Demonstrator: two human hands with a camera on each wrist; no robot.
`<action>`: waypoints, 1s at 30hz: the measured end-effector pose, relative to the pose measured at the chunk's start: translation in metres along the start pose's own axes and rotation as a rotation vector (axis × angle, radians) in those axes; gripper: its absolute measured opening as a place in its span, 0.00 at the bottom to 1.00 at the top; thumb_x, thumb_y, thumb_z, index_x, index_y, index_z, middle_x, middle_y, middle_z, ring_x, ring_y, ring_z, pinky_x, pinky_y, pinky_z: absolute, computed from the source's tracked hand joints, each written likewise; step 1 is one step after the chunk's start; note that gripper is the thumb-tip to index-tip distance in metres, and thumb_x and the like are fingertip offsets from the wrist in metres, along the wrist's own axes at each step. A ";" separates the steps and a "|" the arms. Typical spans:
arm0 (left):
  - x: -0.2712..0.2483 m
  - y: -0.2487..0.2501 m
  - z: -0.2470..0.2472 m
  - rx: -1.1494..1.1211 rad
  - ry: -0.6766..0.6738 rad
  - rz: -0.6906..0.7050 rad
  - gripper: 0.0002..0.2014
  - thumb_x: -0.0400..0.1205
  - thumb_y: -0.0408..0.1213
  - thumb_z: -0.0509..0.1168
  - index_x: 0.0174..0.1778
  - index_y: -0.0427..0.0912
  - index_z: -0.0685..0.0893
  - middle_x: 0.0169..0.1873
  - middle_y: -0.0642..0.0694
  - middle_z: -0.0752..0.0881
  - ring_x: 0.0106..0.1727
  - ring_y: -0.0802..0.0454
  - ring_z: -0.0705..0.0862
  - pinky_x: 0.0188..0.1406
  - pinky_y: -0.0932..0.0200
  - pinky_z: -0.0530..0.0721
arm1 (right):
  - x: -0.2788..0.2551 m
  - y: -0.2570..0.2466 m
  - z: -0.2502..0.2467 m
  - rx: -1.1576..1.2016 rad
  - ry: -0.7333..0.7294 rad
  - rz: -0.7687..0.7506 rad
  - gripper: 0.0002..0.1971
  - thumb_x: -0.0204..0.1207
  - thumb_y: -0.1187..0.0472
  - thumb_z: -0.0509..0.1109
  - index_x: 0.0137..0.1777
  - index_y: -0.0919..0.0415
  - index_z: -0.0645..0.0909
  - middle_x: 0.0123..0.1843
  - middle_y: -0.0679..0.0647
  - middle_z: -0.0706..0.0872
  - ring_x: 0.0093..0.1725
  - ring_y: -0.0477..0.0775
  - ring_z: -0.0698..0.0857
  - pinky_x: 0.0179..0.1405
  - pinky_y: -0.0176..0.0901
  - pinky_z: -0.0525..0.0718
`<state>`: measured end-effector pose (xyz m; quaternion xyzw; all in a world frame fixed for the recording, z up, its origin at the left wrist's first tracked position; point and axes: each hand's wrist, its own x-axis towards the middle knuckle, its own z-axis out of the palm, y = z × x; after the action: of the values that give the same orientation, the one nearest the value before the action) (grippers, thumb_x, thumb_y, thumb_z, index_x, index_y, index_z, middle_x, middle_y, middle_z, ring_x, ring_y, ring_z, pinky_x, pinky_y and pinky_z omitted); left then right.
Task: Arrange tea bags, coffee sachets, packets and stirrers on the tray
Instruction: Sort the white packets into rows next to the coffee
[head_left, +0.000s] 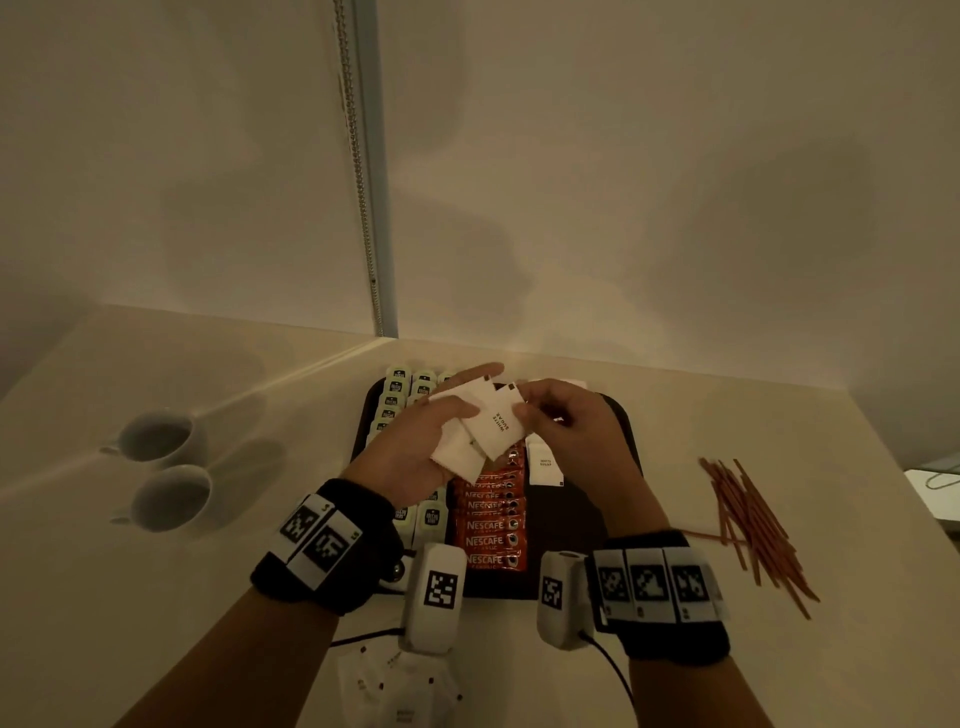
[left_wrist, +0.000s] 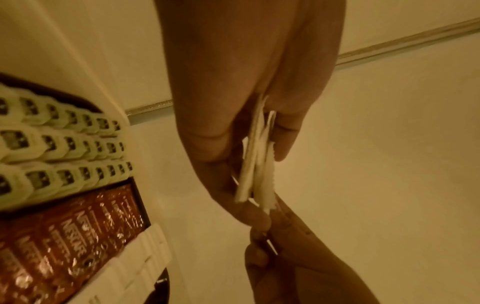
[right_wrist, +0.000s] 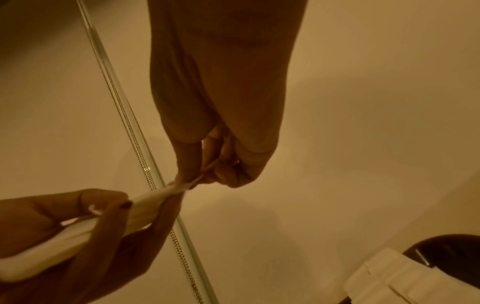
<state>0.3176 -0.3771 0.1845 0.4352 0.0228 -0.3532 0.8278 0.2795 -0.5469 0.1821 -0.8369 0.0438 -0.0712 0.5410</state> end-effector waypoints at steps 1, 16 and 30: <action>0.000 0.000 0.000 -0.014 -0.001 0.020 0.17 0.82 0.27 0.56 0.57 0.45 0.86 0.55 0.41 0.86 0.51 0.41 0.84 0.33 0.53 0.85 | 0.000 0.001 0.000 0.012 -0.007 0.014 0.04 0.78 0.64 0.69 0.50 0.60 0.84 0.45 0.45 0.87 0.42 0.32 0.83 0.38 0.25 0.81; 0.011 -0.006 -0.007 0.556 0.275 0.374 0.05 0.76 0.33 0.73 0.38 0.48 0.86 0.36 0.49 0.86 0.34 0.55 0.83 0.28 0.61 0.78 | -0.011 0.011 0.015 0.606 -0.169 0.277 0.13 0.74 0.66 0.70 0.58 0.61 0.78 0.49 0.60 0.90 0.44 0.54 0.89 0.44 0.42 0.87; 0.014 -0.010 -0.007 0.584 0.327 0.323 0.02 0.80 0.34 0.68 0.43 0.43 0.85 0.42 0.45 0.86 0.38 0.53 0.83 0.25 0.65 0.78 | -0.012 0.031 0.021 0.643 -0.076 0.306 0.06 0.77 0.62 0.67 0.50 0.63 0.82 0.46 0.55 0.89 0.45 0.51 0.88 0.43 0.40 0.86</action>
<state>0.3237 -0.3833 0.1685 0.7017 -0.0160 -0.1356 0.6993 0.2718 -0.5391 0.1441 -0.6096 0.1237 0.0317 0.7824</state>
